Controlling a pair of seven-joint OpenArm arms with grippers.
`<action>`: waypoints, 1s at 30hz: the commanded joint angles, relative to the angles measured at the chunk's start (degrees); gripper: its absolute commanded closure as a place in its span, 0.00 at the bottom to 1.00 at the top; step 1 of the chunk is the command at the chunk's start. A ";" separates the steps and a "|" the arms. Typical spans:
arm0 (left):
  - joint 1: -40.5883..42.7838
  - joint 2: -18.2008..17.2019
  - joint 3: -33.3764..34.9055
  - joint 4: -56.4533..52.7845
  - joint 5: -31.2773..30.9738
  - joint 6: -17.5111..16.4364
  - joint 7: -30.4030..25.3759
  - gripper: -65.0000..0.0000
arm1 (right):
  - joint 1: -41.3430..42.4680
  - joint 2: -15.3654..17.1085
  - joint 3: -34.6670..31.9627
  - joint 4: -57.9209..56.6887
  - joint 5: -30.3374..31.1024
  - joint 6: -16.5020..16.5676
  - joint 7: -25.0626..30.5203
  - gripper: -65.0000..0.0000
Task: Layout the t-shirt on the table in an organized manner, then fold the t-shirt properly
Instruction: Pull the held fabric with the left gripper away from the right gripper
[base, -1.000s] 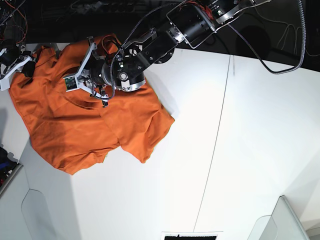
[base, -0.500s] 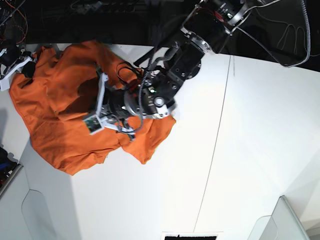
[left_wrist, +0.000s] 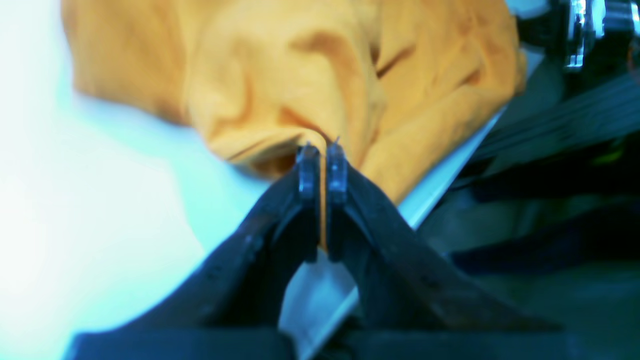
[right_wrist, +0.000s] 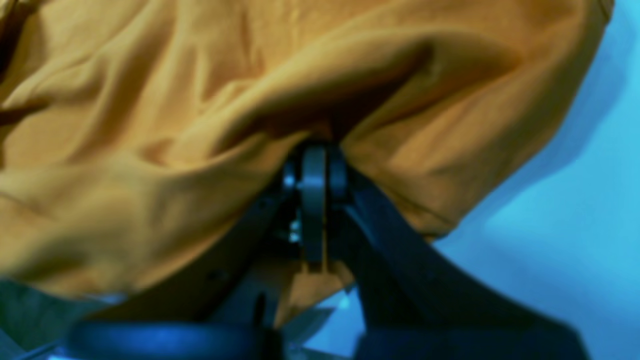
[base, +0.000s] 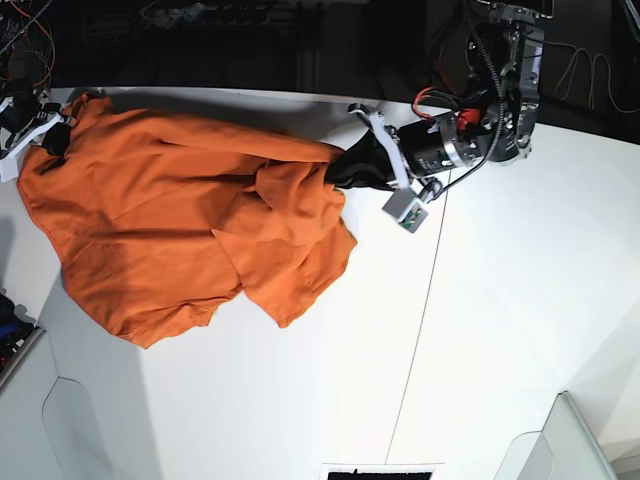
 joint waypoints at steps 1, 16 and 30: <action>0.57 0.15 -2.01 1.46 -4.66 -0.60 -0.22 1.00 | 0.63 0.96 0.22 0.57 -0.20 -0.04 0.17 1.00; 8.90 -0.35 -6.78 2.08 -17.27 -0.60 6.23 0.60 | 4.44 1.40 1.33 1.55 0.13 -0.04 0.68 1.00; 6.64 -5.95 -16.65 12.63 -13.05 -0.60 3.78 0.60 | 9.97 2.23 3.02 4.02 1.33 -0.22 -0.48 0.63</action>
